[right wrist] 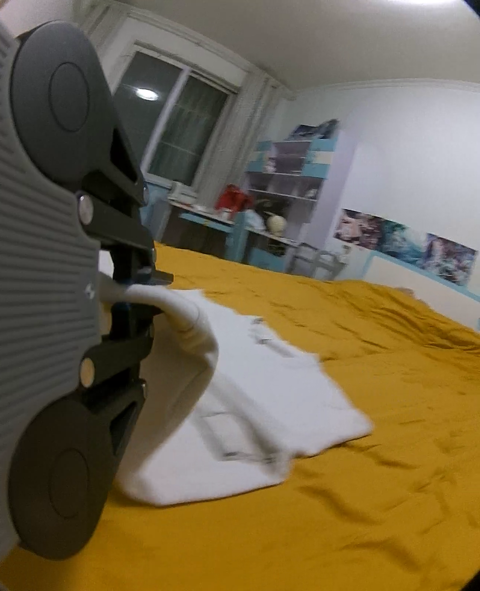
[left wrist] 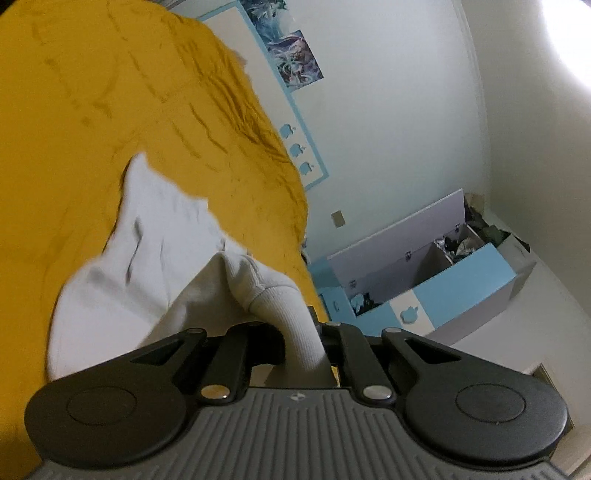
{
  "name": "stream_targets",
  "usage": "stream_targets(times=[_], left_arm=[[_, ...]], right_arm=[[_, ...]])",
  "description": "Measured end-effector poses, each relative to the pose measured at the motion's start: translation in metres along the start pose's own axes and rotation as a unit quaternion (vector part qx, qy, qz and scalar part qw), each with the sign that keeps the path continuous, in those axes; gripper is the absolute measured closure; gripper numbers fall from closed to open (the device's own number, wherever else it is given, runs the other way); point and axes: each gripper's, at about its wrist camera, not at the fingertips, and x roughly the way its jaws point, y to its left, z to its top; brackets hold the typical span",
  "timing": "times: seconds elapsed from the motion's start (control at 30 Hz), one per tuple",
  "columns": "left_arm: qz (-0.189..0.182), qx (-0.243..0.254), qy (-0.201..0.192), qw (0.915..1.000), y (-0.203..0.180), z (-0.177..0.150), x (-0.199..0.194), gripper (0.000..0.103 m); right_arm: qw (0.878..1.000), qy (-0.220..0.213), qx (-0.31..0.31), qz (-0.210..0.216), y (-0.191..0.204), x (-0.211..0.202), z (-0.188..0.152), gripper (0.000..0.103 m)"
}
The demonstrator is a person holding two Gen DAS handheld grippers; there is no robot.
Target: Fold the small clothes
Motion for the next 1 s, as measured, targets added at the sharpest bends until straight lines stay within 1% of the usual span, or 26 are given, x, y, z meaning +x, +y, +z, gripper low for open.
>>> stream_targets(times=[0.07, 0.17, 0.23, 0.3, 0.43, 0.5, 0.57, 0.63, 0.67, 0.7, 0.73, 0.77, 0.8, 0.83, 0.87, 0.9, 0.93, 0.97, 1.0], left_arm=[[0.005, -0.003, -0.002, 1.0, 0.005, 0.019, 0.018, 0.094], [0.015, 0.014, -0.002, 0.9998, 0.012, 0.042, 0.047, 0.094], [0.021, 0.022, 0.005, 0.9995, 0.019, 0.054, 0.069, 0.094], [0.035, 0.029, 0.014, 0.9988, 0.027, 0.066, 0.089, 0.094], [0.047, 0.014, 0.012, 0.9987, 0.049, 0.087, 0.12, 0.094], [0.064, 0.008, 0.016, 0.9978, 0.06, 0.095, 0.134, 0.094], [0.09, 0.014, 0.029, 0.9954, 0.069, 0.103, 0.15, 0.094], [0.118, 0.01, 0.043, 0.9921, 0.077, 0.11, 0.166, 0.092], [0.14, -0.003, 0.054, 0.9886, 0.081, 0.115, 0.175, 0.09], [0.161, -0.015, 0.062, 0.9848, 0.085, 0.119, 0.181, 0.089], [0.178, -0.015, 0.074, 0.981, 0.086, 0.124, 0.185, 0.089], [0.193, -0.011, 0.087, 0.9774, 0.086, 0.128, 0.189, 0.086], [0.207, -0.004, 0.1, 0.9732, 0.082, 0.133, 0.192, 0.086], [0.211, 0.005, 0.109, 0.9713, 0.077, 0.136, 0.193, 0.086], [0.212, 0.011, 0.116, 0.9704, 0.07, 0.139, 0.191, 0.079], [0.217, 0.014, 0.123, 0.9684, 0.063, 0.141, 0.19, 0.076], [0.221, 0.017, 0.133, 0.966, 0.055, 0.143, 0.188, 0.075], [0.224, 0.024, 0.144, 0.9636, 0.048, 0.144, 0.186, 0.07], [0.229, 0.035, 0.152, 0.9608, 0.04, 0.145, 0.182, 0.069]], right_arm=[[1.0, -0.016, 0.004, -0.009, -0.002, 0.017, 0.024, 0.1], [0.999, -0.031, 0.01, -0.016, -0.009, 0.048, 0.056, 0.1], [0.999, -0.037, 0.009, -0.033, -0.015, 0.07, 0.076, 0.1], [0.998, -0.043, 0.013, -0.052, -0.023, 0.093, 0.093, 0.1], [0.995, -0.063, 0.03, -0.072, -0.041, 0.136, 0.125, 0.1], [0.993, -0.069, 0.036, -0.085, -0.049, 0.154, 0.137, 0.1], [0.991, -0.071, 0.038, -0.106, -0.057, 0.171, 0.147, 0.1], [0.988, -0.071, 0.047, -0.13, -0.064, 0.188, 0.155, 0.1], [0.986, -0.072, 0.057, -0.14, -0.069, 0.194, 0.159, 0.095], [0.982, -0.076, 0.071, -0.158, -0.073, 0.2, 0.162, 0.092], [0.977, -0.083, 0.085, -0.178, -0.077, 0.204, 0.164, 0.078], [0.972, -0.099, 0.093, -0.191, -0.079, 0.203, 0.165, 0.066], [0.967, -0.125, 0.087, -0.205, -0.075, 0.199, 0.164, 0.066], [0.96, -0.155, 0.072, -0.223, -0.069, 0.192, 0.163, 0.064], [0.954, -0.178, 0.054, -0.237, -0.062, 0.186, 0.161, 0.06], [0.952, -0.186, 0.033, -0.243, -0.055, 0.181, 0.161, 0.059], [0.953, -0.18, 0.015, -0.245, -0.05, 0.176, 0.16, 0.059], [0.955, -0.17, 0.004, -0.245, -0.045, 0.172, 0.157, 0.059], [0.957, -0.163, 0.001, -0.241, -0.042, 0.167, 0.152, 0.057]])
